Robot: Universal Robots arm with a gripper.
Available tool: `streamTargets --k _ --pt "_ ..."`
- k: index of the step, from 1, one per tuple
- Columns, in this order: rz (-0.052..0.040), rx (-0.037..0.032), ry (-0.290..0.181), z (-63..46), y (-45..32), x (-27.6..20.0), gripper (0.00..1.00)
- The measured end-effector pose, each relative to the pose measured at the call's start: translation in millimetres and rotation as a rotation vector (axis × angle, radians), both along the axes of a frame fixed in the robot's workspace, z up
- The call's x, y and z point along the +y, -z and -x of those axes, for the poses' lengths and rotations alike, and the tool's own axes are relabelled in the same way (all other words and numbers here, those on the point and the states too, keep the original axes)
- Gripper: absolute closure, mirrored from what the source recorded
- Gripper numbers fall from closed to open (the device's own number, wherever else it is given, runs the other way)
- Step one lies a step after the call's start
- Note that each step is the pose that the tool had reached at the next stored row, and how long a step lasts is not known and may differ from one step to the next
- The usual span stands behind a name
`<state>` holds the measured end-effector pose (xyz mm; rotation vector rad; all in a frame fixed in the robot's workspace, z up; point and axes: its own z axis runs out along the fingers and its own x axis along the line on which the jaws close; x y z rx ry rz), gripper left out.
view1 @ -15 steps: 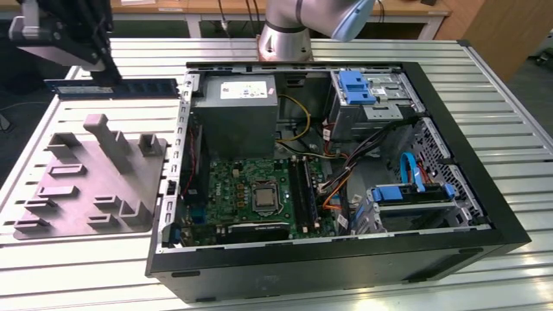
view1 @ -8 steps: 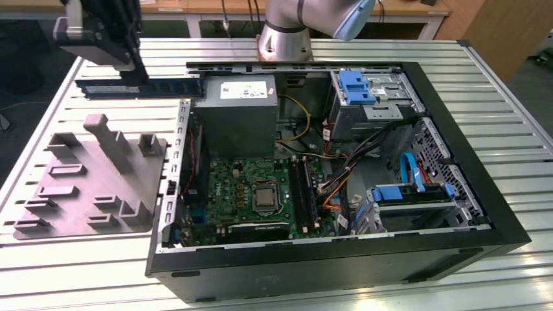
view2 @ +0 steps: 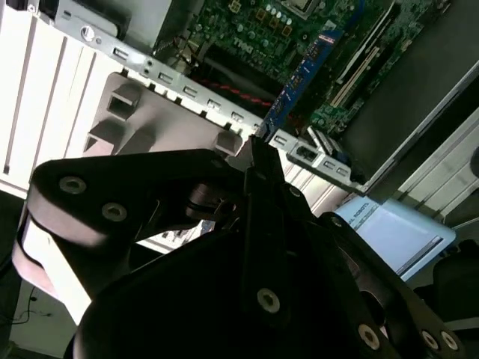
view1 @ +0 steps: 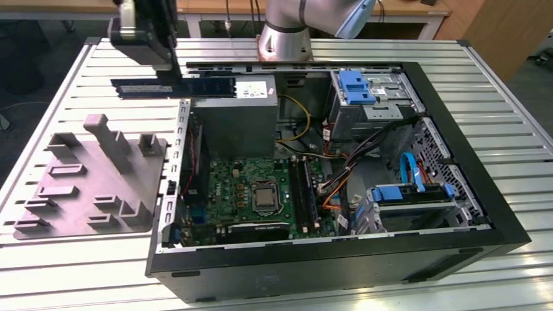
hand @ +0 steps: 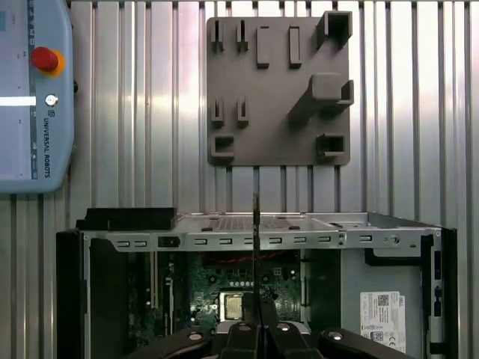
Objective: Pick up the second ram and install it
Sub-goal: 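Pick up the second ram and move it above second insertion slot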
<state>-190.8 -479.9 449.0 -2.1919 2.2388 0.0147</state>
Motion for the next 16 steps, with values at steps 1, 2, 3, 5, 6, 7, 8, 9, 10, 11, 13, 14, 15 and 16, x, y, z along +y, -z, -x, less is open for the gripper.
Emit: streamTargets --k 1,2,3,5,6,7,8,9,10,11,13,14,15,16 --pt "0.0 0.0001 0.0 -4.9 0.1 0.0 0.89" --pt "0.0 0.0002 0.0 -9.4 0.1 0.0 0.89" --pt "-0.0001 0.0004 0.0 -13.9 0.2 0.0 0.89" --pt "0.0 0.0009 0.0 -22.9 0.2 0.0 0.89" --pt "0.0 0.0011 0.0 -27.4 0.3 0.0 0.89" --pt "0.0 0.0013 0.0 -31.9 0.4 0.0 0.89" --pt "0.0001 0.0016 0.0 -36.4 0.4 0.0 0.89" --pt "0.0 0.0018 0.0 -41.1 0.5 0.0 0.89" --pt "-0.0001 0.002 0.0 -45.6 0.6 0.0 0.89" --pt "0.0 0.0022 0.0 -50.2 0.7 0.0 0.89" --pt "0.0 0.0027 0.0 -59.1 0.8 0.0 0.89" --pt "-0.0001 0.0028 0.0 -63.6 1.0 0.0 0.89" --pt "0.0 0.0031 0.0 -68.5 1.1 0.0 0.89" --pt "0.0 0.0033 0.0 -73.0 1.1 0.0 0.89"
